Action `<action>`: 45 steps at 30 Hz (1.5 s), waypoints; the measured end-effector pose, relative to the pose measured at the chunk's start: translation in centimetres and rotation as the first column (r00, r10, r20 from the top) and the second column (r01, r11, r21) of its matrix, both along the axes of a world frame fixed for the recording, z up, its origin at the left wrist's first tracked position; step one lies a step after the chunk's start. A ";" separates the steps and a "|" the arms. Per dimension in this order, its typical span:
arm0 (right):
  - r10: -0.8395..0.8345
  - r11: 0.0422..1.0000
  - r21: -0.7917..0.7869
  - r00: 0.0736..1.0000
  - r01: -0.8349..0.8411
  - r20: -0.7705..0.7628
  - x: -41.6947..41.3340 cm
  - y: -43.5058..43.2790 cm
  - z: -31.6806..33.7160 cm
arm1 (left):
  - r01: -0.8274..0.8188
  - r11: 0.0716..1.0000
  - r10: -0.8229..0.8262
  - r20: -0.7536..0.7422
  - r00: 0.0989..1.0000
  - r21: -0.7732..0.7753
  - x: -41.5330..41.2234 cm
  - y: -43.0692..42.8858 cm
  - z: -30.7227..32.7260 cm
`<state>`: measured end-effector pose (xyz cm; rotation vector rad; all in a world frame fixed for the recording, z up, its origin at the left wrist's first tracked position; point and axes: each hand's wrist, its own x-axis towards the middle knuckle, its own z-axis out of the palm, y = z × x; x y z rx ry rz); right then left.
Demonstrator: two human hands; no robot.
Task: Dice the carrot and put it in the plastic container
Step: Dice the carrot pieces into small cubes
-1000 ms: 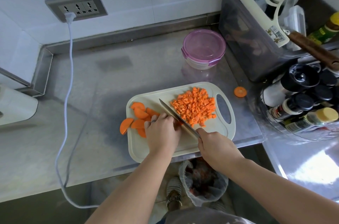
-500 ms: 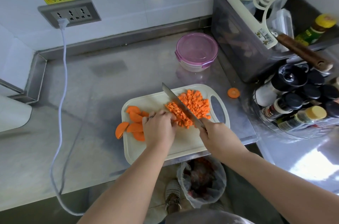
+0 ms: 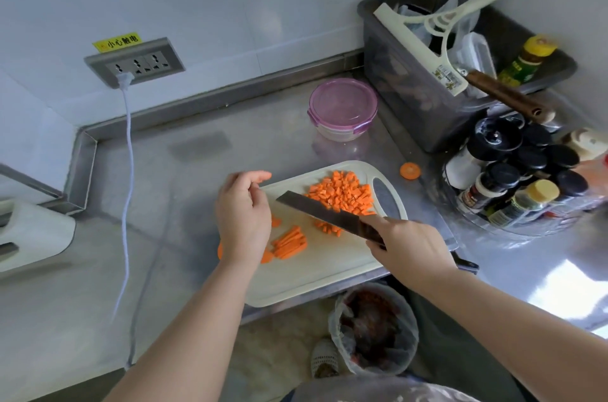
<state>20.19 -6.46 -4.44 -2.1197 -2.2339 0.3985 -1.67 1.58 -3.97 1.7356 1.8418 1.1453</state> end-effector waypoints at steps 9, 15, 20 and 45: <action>-0.016 0.997 0.072 0.996 0.010 0.089 -1.0 -0.4 0.1 | 0.514 0.780 -0.625 -0.401 0.669 -0.358 3.7 0.3 1.8; 0.000 0.996 0.090 0.986 -0.015 0.169 -1.1 -0.6 0.5 | 0.479 0.674 -0.730 -0.408 0.548 -0.563 5.7 2.5 0.6; -0.039 0.997 0.078 0.991 0.029 0.130 -1.1 -0.6 0.1 | 0.510 0.761 -0.621 -0.220 0.753 -0.401 4.5 3.2 -0.1; -0.295 0.915 -0.367 0.895 0.164 -0.336 -6.7 -1.5 -2.4 | 0.247 0.756 -0.618 -0.536 0.575 -0.607 -1.1 -1.8 -3.9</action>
